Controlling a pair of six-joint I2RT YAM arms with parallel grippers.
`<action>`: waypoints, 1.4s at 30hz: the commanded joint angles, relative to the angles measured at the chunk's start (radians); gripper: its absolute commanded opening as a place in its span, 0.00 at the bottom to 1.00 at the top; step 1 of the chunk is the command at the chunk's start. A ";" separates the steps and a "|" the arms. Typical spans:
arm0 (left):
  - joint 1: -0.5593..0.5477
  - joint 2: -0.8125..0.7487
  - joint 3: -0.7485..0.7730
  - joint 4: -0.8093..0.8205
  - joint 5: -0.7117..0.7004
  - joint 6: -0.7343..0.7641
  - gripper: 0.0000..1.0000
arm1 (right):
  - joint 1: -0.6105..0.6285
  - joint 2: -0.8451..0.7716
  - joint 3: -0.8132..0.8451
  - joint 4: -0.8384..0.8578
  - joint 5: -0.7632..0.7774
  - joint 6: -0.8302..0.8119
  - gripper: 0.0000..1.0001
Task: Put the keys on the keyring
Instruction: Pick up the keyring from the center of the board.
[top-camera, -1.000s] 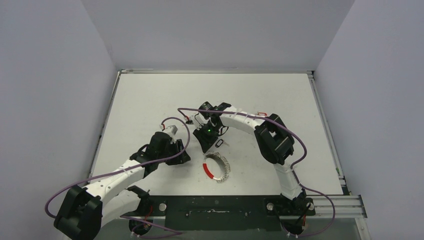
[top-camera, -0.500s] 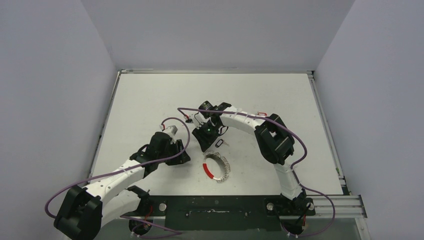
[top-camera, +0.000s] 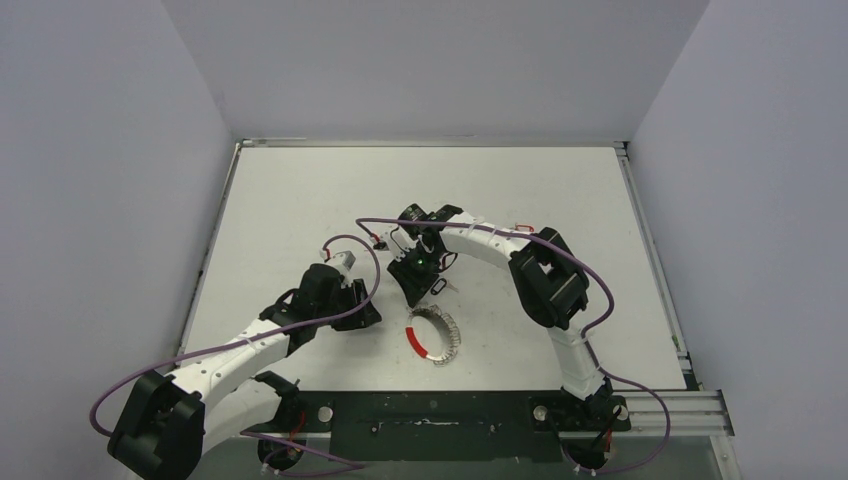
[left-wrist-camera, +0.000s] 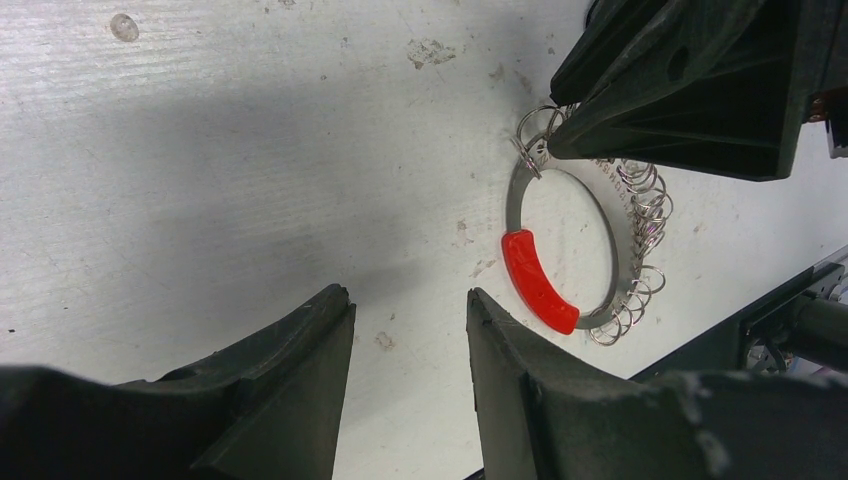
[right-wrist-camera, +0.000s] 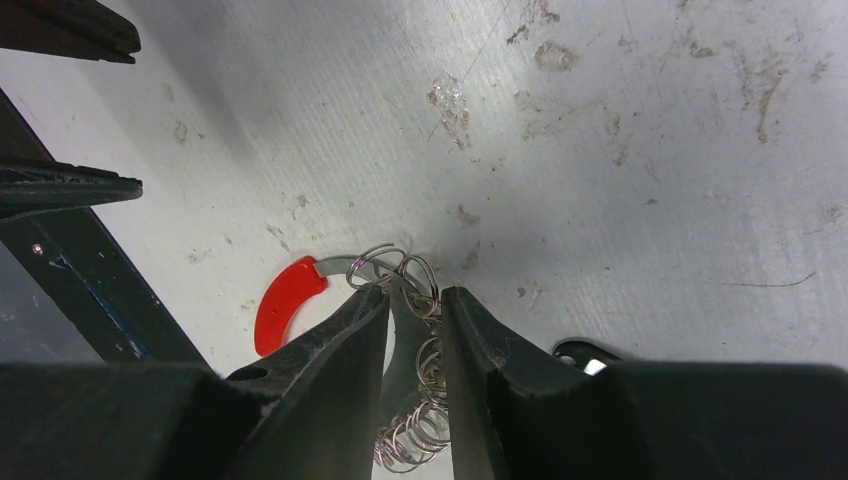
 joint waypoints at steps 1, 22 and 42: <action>0.007 -0.018 -0.004 0.035 0.012 -0.002 0.44 | -0.004 0.030 0.032 -0.007 -0.023 -0.012 0.28; 0.007 -0.075 -0.005 0.038 0.015 0.021 0.44 | 0.011 -0.069 0.039 -0.005 -0.001 -0.038 0.00; 0.005 -0.379 -0.088 0.519 0.227 0.109 0.41 | 0.035 -0.700 -0.489 0.653 -0.044 -0.085 0.00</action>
